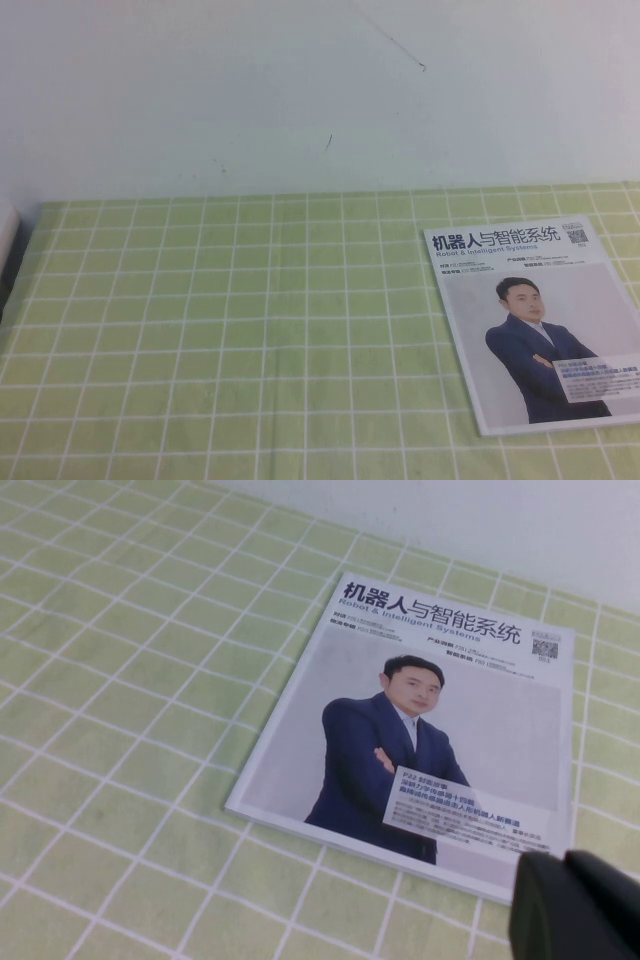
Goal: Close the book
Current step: 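Close the open booklet and leave it lying on the table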
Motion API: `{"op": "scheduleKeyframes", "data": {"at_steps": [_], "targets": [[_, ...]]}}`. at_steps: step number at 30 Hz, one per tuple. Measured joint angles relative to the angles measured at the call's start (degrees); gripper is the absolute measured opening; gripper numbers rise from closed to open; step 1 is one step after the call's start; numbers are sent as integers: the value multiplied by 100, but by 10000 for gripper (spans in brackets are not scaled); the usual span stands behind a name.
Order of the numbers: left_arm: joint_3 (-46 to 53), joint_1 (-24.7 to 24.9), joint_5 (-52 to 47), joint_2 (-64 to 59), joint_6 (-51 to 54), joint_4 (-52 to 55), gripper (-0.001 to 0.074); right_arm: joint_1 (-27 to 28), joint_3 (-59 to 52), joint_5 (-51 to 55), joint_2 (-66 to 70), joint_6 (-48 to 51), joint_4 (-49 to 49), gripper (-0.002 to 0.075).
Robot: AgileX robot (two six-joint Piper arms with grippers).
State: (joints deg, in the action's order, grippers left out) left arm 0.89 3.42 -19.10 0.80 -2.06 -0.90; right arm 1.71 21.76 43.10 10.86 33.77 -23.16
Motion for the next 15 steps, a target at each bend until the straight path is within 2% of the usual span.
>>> {"op": "scheduleKeyframes", "data": {"at_steps": [10, 15], "targets": [[0, 0, 0, 0, 0, -7, -4, 0, -87, -124, -135, 26, 15, -3], [0, 0, 0, 0, 0, -12, -4, 0, -640, -1110, -391, -185, 520, -3]]}}
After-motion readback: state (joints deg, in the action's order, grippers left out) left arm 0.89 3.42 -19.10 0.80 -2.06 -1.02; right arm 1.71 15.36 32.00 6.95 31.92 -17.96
